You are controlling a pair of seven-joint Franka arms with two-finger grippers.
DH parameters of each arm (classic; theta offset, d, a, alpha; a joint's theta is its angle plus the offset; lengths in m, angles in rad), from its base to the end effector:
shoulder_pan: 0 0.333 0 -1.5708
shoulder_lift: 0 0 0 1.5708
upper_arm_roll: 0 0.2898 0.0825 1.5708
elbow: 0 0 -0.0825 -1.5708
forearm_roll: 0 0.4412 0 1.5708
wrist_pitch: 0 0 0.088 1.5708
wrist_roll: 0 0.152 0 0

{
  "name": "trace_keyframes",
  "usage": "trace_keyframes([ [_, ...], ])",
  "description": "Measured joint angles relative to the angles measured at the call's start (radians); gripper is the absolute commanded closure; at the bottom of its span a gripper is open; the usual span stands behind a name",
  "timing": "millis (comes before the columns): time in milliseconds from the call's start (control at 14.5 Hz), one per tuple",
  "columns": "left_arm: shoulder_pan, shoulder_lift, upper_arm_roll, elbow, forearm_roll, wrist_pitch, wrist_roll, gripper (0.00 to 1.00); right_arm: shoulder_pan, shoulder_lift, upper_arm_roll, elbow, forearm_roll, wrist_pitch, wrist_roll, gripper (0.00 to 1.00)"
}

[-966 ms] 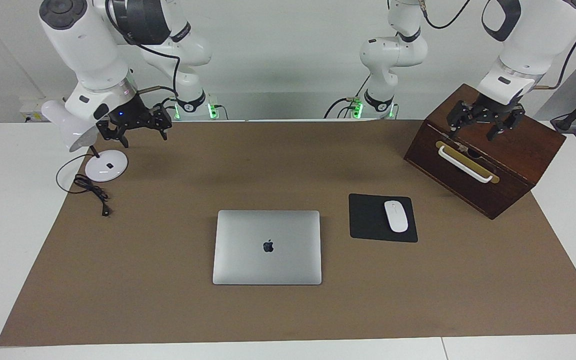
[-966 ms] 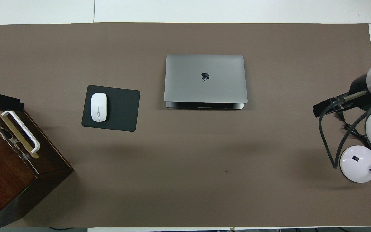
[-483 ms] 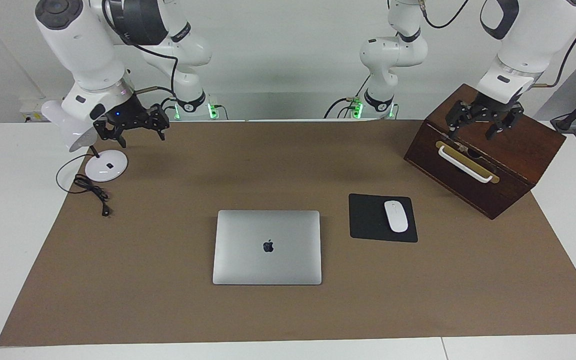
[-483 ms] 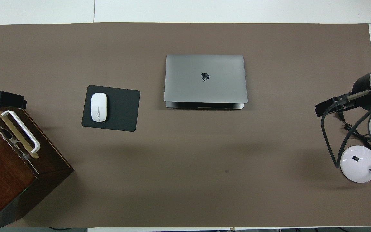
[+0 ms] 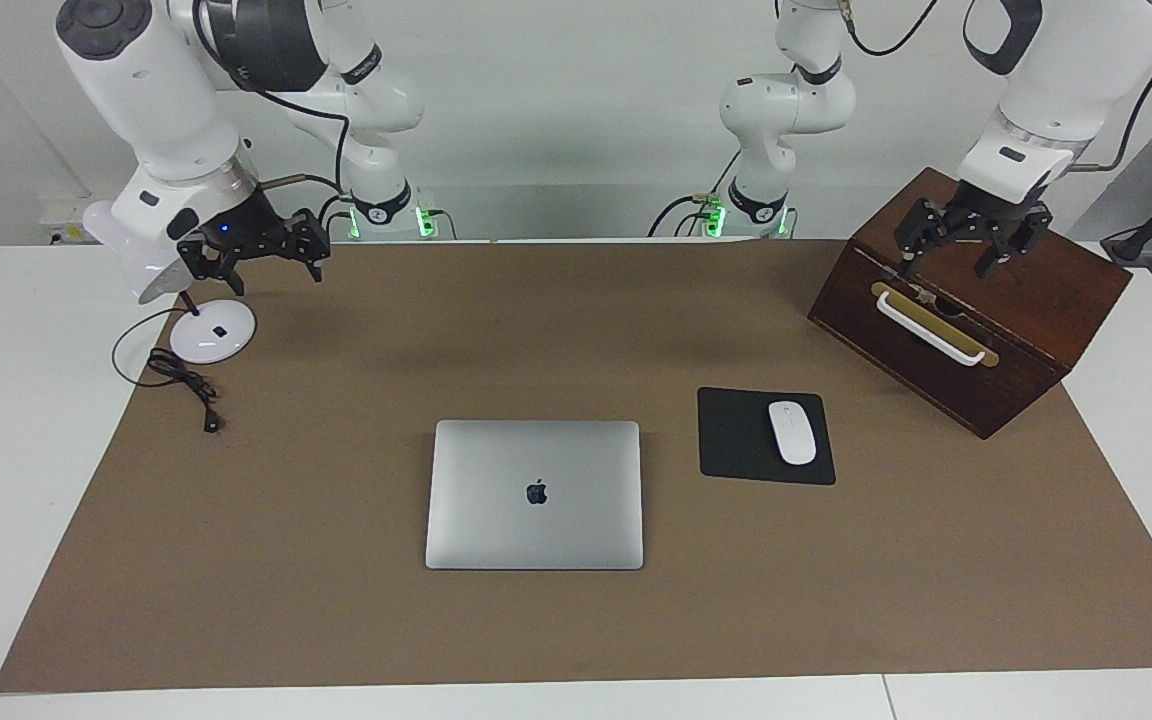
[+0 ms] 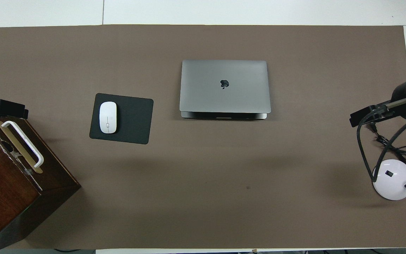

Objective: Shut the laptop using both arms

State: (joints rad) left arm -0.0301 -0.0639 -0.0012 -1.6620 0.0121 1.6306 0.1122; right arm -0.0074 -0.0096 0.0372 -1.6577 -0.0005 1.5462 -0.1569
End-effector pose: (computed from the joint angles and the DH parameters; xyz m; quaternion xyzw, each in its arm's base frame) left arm 0.5998 -0.0170 0.5489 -0.9973 0.0719 -0.0160 0.0067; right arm 0.5978 0.0178 0.5116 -0.9944 -0.0931 0.0509 0.0028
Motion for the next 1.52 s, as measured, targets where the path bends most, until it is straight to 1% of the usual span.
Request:
trace_keyframes([
  [1172,-0.001,0.000,-0.001,0.000,-0.002,0.000,-0.001,0.00,0.002,0.000,0.001,0.000,0.000,0.000,0.010,0.00],
  [1517,-0.001,0.000,-0.001,0.001,-0.002,0.000,-0.003,0.00,0.002,-0.010,-0.009,0.016,0.000,-0.003,0.048,0.00],
])
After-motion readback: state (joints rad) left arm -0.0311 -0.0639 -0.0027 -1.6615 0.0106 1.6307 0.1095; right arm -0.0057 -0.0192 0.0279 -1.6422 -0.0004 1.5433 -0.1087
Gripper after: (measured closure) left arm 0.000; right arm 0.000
